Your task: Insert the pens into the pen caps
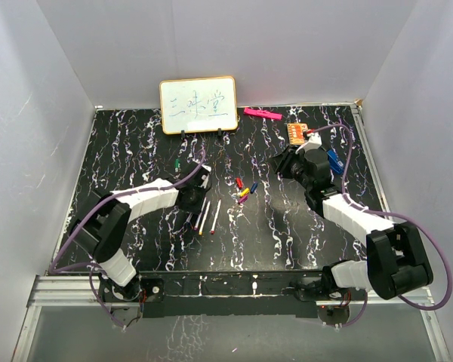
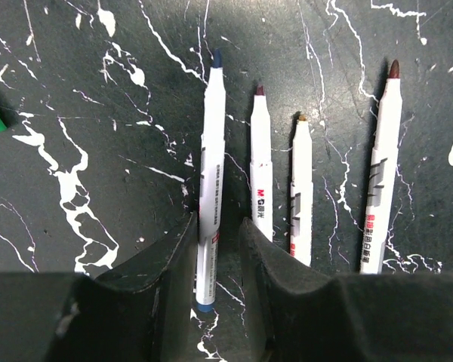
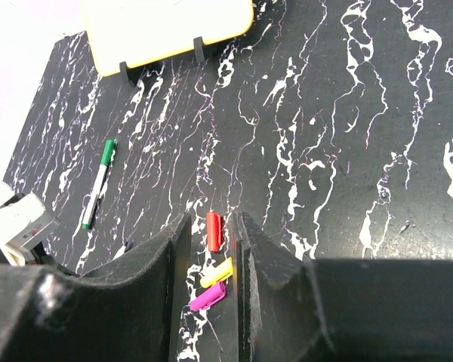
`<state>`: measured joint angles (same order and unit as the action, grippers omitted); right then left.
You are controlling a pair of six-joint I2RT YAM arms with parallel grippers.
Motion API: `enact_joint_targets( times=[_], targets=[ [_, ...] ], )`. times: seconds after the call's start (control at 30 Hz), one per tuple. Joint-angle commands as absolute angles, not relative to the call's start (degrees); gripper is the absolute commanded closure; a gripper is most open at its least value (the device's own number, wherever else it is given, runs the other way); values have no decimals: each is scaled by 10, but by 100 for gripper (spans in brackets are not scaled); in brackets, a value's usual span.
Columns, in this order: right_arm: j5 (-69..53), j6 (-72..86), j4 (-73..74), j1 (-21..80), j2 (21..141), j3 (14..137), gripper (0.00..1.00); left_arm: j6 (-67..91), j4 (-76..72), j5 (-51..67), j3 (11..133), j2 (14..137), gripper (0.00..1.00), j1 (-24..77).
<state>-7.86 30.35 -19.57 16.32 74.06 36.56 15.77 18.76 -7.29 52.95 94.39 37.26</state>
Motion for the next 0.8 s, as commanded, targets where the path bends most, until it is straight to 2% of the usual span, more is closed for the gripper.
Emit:
enact_joint_targets(
  times=[0.0, 0.17, 0.77],
  targets=[
    [-73, 305, -221, 160, 714, 361, 73, 150, 266, -40, 543, 960, 73, 376],
    [-65, 306, -220, 159, 705, 358, 74, 149, 295, -29, 555, 966, 68, 377],
    [-70, 310, -228, 160, 710, 345, 75, 128, 323, -67, 577, 1016, 68, 375]
  ],
)
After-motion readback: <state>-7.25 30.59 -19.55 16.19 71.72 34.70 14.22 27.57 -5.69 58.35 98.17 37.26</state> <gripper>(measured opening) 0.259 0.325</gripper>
